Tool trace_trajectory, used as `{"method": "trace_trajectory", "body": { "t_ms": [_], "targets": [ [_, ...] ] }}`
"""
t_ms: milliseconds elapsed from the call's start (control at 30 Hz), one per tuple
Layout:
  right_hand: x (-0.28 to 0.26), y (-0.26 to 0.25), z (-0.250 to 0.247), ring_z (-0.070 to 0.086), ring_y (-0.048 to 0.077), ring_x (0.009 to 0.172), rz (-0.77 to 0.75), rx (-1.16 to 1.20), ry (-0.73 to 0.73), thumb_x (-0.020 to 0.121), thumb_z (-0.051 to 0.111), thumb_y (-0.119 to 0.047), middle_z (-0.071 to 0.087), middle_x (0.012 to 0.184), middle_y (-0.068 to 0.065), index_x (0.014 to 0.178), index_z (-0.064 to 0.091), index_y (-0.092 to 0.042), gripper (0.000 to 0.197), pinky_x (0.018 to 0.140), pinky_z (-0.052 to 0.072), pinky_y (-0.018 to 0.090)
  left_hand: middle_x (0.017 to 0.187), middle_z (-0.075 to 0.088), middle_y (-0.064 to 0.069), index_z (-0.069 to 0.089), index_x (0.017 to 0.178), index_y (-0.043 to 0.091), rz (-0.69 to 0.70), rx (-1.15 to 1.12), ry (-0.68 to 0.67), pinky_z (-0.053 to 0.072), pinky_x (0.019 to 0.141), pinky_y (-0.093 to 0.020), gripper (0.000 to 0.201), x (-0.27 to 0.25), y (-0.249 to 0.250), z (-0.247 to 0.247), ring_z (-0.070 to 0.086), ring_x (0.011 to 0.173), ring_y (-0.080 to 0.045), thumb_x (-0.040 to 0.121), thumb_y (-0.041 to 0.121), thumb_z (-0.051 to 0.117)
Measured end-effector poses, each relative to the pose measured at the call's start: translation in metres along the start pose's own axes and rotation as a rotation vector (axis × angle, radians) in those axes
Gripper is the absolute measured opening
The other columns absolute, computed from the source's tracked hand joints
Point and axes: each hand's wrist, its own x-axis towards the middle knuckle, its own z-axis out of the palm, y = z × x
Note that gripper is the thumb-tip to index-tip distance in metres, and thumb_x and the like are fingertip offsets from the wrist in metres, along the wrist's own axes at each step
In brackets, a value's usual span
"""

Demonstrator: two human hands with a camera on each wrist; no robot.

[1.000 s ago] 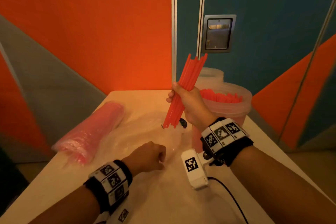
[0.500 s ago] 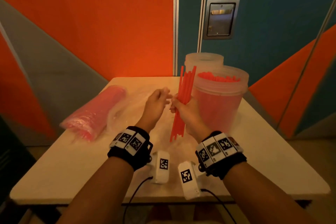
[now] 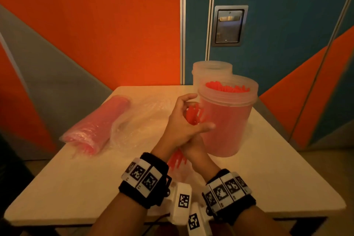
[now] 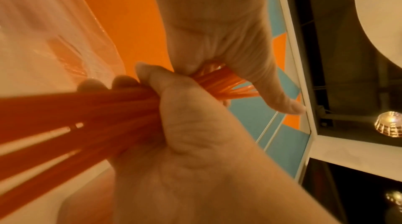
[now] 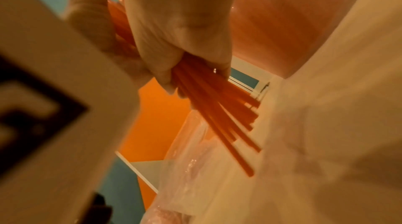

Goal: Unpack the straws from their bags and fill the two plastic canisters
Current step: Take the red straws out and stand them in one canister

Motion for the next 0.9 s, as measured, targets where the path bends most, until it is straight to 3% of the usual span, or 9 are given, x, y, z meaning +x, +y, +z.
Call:
{"method": "trace_trajectory", "body": {
  "t_ms": [133,233,333,433,567,633,700,767,900],
  "targets": [
    [0.015,-0.006,0.001,0.06,0.036,0.105,-0.149,-0.234,0.062,0.088,0.053,-0.005,0.064,0.114,0.021,0.12,0.055,0.001,0.032,0.079,0.048,0.032,0.086,0.068,-0.003,0.046,0.113,0.037,-0.014,0.012,0.117,0.055,0.081,-0.04,0.072,0.007,-0.005,-0.002,0.066,0.078,-0.021,0.056,0.019,0.087],
    [0.018,0.008,0.01,0.063,0.035,0.093,-0.149,-0.421,0.013,0.089,0.051,-0.011,0.068,0.102,0.02,0.112,0.06,-0.001,0.026,0.07,0.047,0.033,0.069,0.064,-0.002,0.055,0.103,0.021,-0.139,0.014,0.272,0.051,0.067,-0.031,0.045,0.004,-0.019,-0.001,0.062,0.061,-0.015,0.069,0.001,0.077],
    [0.019,0.029,0.014,0.064,0.031,0.088,-0.037,-0.338,-0.035,0.088,0.053,-0.007,0.069,0.092,0.019,0.097,0.065,-0.002,0.016,0.069,0.049,0.034,0.064,0.062,-0.003,0.061,0.083,0.016,-0.286,0.033,0.238,0.048,0.062,-0.029,0.02,-0.009,-0.037,-0.002,0.061,0.055,-0.012,0.075,0.005,0.075],
    [0.017,0.033,0.016,0.064,0.026,0.083,0.021,-0.13,-0.065,0.086,0.054,-0.005,0.065,0.079,0.007,0.079,0.058,-0.022,0.019,0.078,0.055,0.043,0.061,0.061,-0.005,0.059,0.076,0.017,-0.253,0.04,0.247,0.048,0.059,-0.029,0.014,-0.013,-0.038,-0.003,0.06,0.052,-0.014,0.081,0.013,0.071],
    [0.023,0.029,0.014,0.059,0.009,0.075,-0.033,-0.093,-0.015,0.089,0.054,-0.008,0.061,0.079,-0.003,0.104,0.06,-0.008,0.015,0.068,0.052,0.022,0.067,0.062,-0.01,0.058,0.076,0.018,-0.142,0.122,0.227,0.05,0.059,-0.031,0.017,-0.006,-0.032,-0.005,0.06,0.059,-0.019,0.078,0.024,0.074],
    [0.021,0.03,0.009,0.06,0.011,0.074,0.021,-0.122,-0.094,0.084,0.06,-0.003,0.059,0.074,-0.005,0.099,0.061,-0.005,0.014,0.066,0.053,0.021,0.065,0.059,-0.004,0.057,0.074,0.019,-0.147,0.132,0.204,0.05,0.062,-0.032,0.017,-0.009,-0.034,-0.006,0.058,0.06,-0.017,0.079,0.019,0.073],
    [0.015,0.03,0.0,0.062,0.018,0.08,0.138,-0.121,-0.328,0.073,0.069,0.005,0.06,0.079,0.0,0.101,0.057,-0.006,0.032,0.074,0.057,0.034,0.059,0.054,0.002,0.054,0.072,0.018,-0.167,0.128,0.204,0.047,0.06,-0.031,0.019,-0.015,-0.039,-0.007,0.052,0.055,-0.013,0.082,0.012,0.069],
    [0.015,0.02,-0.014,0.06,0.018,0.084,0.195,-0.334,-0.523,0.068,0.072,0.006,0.06,0.098,0.006,0.117,0.049,-0.006,0.055,0.074,0.054,0.034,0.057,0.051,0.004,0.052,0.074,0.017,-0.19,0.114,0.242,0.046,0.057,-0.03,0.018,-0.017,-0.043,-0.01,0.049,0.051,-0.011,0.085,0.009,0.065],
    [0.037,-0.034,-0.04,0.055,0.025,0.106,-0.02,-0.61,-0.224,0.084,0.051,0.003,0.056,0.121,0.013,0.119,0.053,-0.006,0.036,0.081,0.046,0.034,0.057,0.055,0.004,0.052,0.08,0.016,-0.218,0.127,0.226,0.046,0.053,-0.022,0.014,-0.017,-0.039,-0.012,0.055,0.046,-0.008,0.088,0.01,0.062]
  ]
}}
